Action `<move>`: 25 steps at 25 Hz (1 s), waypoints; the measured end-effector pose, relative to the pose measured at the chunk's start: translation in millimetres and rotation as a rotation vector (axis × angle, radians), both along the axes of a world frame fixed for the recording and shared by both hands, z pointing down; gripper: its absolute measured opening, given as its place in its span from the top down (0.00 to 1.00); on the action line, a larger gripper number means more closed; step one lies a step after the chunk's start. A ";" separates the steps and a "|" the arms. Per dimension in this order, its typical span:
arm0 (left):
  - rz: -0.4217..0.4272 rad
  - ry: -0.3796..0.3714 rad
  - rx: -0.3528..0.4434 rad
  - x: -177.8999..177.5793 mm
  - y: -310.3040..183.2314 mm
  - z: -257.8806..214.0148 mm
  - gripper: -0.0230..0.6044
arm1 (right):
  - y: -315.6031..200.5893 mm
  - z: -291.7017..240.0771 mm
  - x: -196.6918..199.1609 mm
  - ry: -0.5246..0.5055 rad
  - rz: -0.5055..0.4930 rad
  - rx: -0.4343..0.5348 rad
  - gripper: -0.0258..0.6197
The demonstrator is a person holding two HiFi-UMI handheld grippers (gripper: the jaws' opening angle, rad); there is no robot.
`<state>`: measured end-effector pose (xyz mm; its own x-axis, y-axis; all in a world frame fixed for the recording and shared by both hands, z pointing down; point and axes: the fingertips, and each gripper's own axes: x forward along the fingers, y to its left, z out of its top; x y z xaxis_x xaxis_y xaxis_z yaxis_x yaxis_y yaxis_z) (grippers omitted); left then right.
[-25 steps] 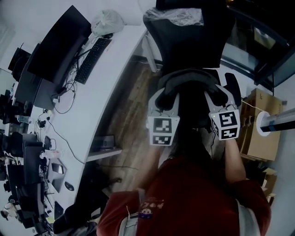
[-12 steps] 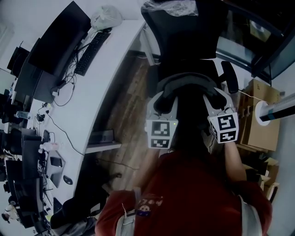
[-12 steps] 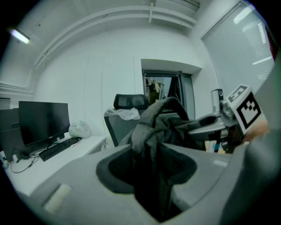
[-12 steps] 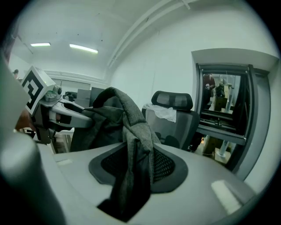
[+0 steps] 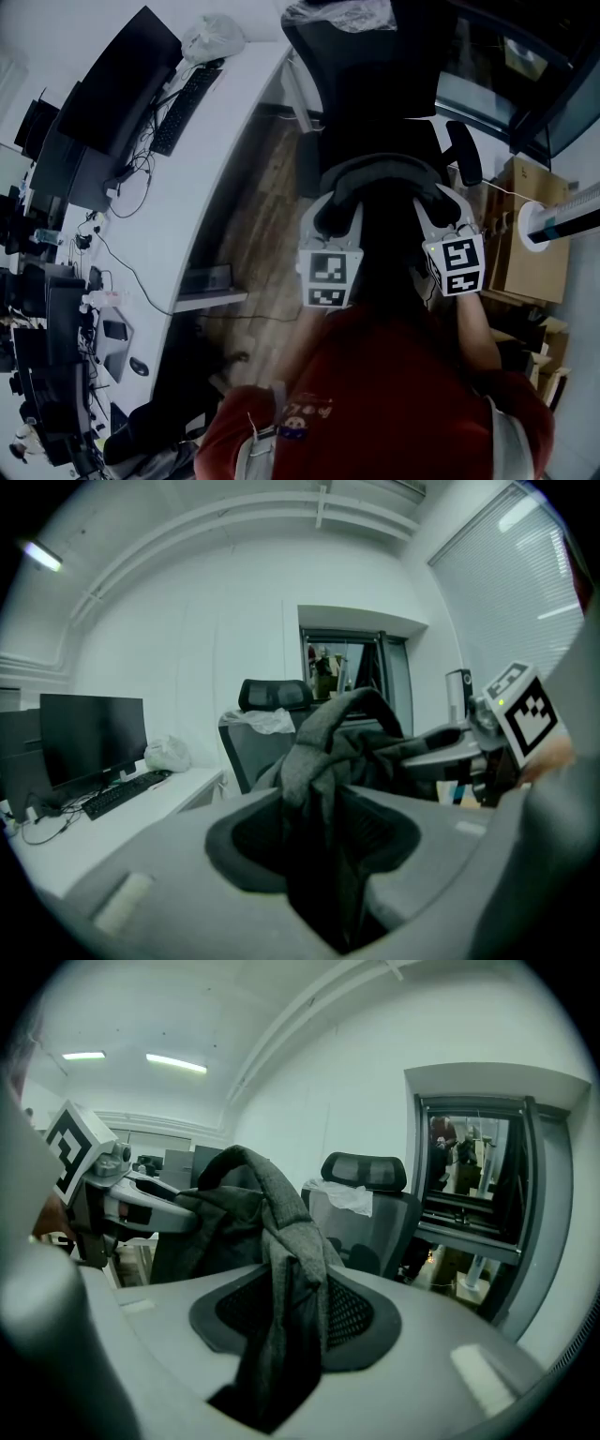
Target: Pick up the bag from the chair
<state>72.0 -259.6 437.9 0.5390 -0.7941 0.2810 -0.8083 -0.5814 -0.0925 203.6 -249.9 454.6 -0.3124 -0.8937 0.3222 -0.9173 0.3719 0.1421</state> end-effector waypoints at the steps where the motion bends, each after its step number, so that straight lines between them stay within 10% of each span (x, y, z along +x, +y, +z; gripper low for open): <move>1: 0.002 -0.001 0.000 0.7 -0.2 -0.3 0.71 | -0.2 -0.4 0.8 0.000 0.001 0.001 0.73; 25: -0.009 0.006 -0.006 0.7 -2.9 -1.8 0.71 | -4.0 -2.0 0.6 0.015 -0.009 -0.007 0.73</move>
<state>72.7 -262.5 436.1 0.5334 -0.7972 0.2826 -0.8143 -0.5744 -0.0835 204.2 -253.9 452.5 -0.3158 -0.8884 0.3332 -0.9115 0.3815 0.1534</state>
